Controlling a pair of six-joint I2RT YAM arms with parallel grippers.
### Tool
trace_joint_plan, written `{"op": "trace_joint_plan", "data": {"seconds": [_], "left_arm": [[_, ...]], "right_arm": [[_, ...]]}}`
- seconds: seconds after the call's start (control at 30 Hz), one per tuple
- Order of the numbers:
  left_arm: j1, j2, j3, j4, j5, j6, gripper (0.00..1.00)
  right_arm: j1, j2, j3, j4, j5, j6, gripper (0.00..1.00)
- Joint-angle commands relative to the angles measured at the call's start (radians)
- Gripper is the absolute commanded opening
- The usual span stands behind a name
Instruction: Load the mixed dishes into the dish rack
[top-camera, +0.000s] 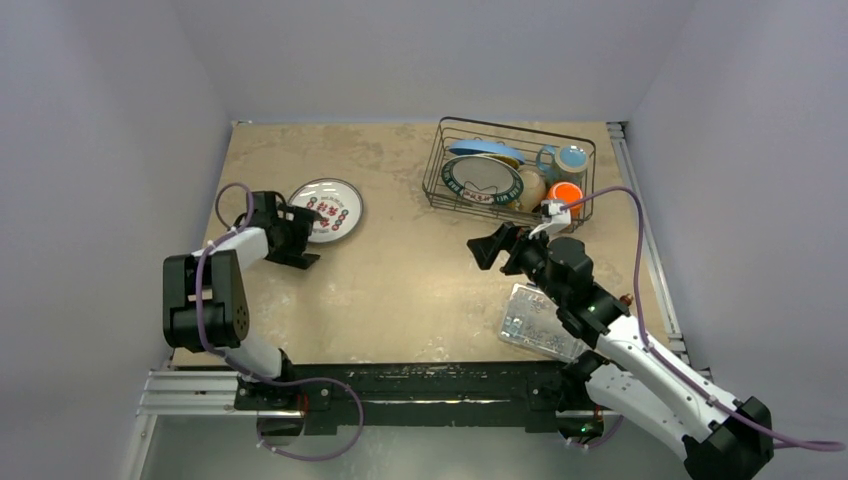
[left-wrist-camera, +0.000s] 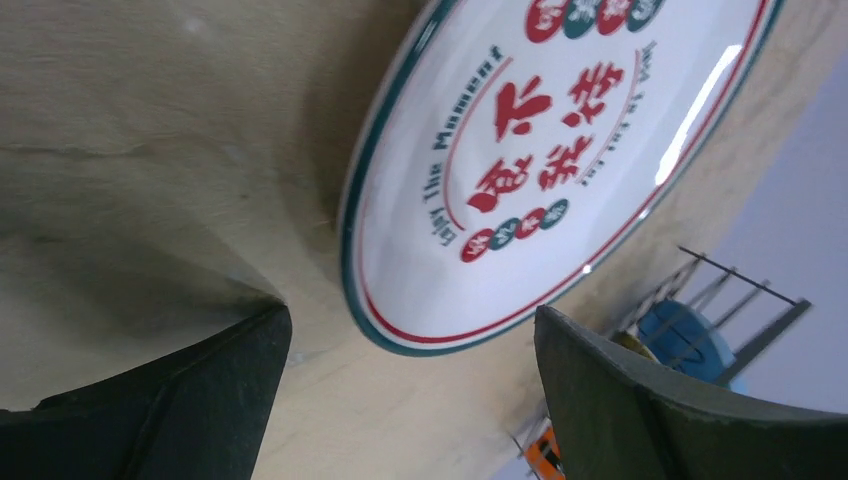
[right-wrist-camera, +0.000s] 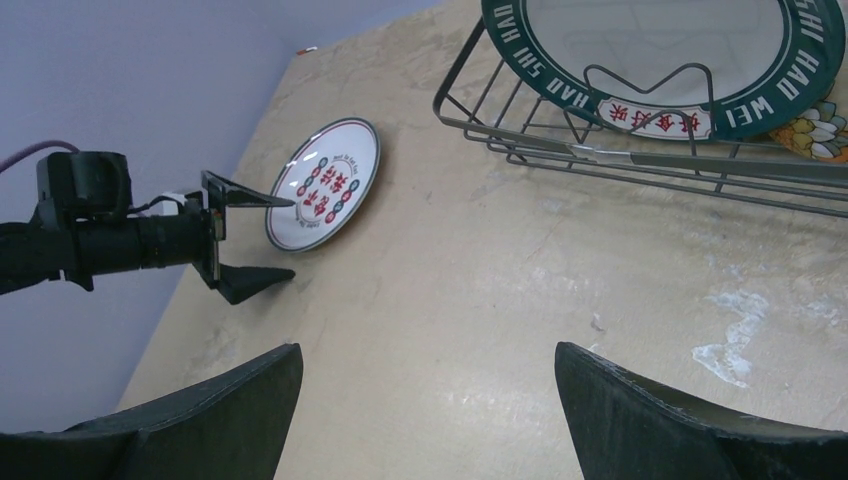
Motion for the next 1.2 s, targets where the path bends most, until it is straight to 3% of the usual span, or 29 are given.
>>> {"op": "trace_joint_plan", "data": {"seconds": [0.0,0.1,0.37,0.43,0.6,0.77,0.87,1.03,1.17], "left_arm": [[0.023,0.064,-0.111,0.342,0.056,-0.127,0.89],[0.028,0.068,-0.176,0.508,0.04,-0.164,0.8],[0.041,0.147,-0.28,0.834,0.075,-0.227,0.09],[0.042,0.136,-0.312,0.887,0.059,-0.235,0.0],[0.039,0.098,-0.308,1.047,0.111,-0.238,0.0],[0.037,0.138,-0.304,1.475,0.155,-0.37,0.0],[0.037,0.155,-0.238,1.636,0.206,-0.399,0.0],[-0.011,0.1,-0.065,1.683,0.404,-0.313,0.0],[-0.102,0.007,-0.038,1.667,0.473,-0.215,0.0]], "right_arm": [[-0.001,-0.03,0.019,0.014,0.027,0.027,0.99],[-0.001,-0.051,0.014,-0.005,0.039,0.033,0.99],[-0.001,-0.084,0.038,-0.038,0.071,0.022,0.99],[-0.001,-0.083,0.051,-0.07,0.079,0.019,0.99],[-0.001,-0.075,0.07,-0.1,0.098,0.015,0.99],[-0.001,-0.073,0.064,-0.1,0.106,0.017,0.99],[-0.001,-0.066,0.061,-0.099,0.117,0.025,0.99],[-0.001,-0.043,0.06,-0.065,0.114,0.039,0.99],[-0.001,-0.036,0.043,0.039,0.046,0.023,0.99]]}}
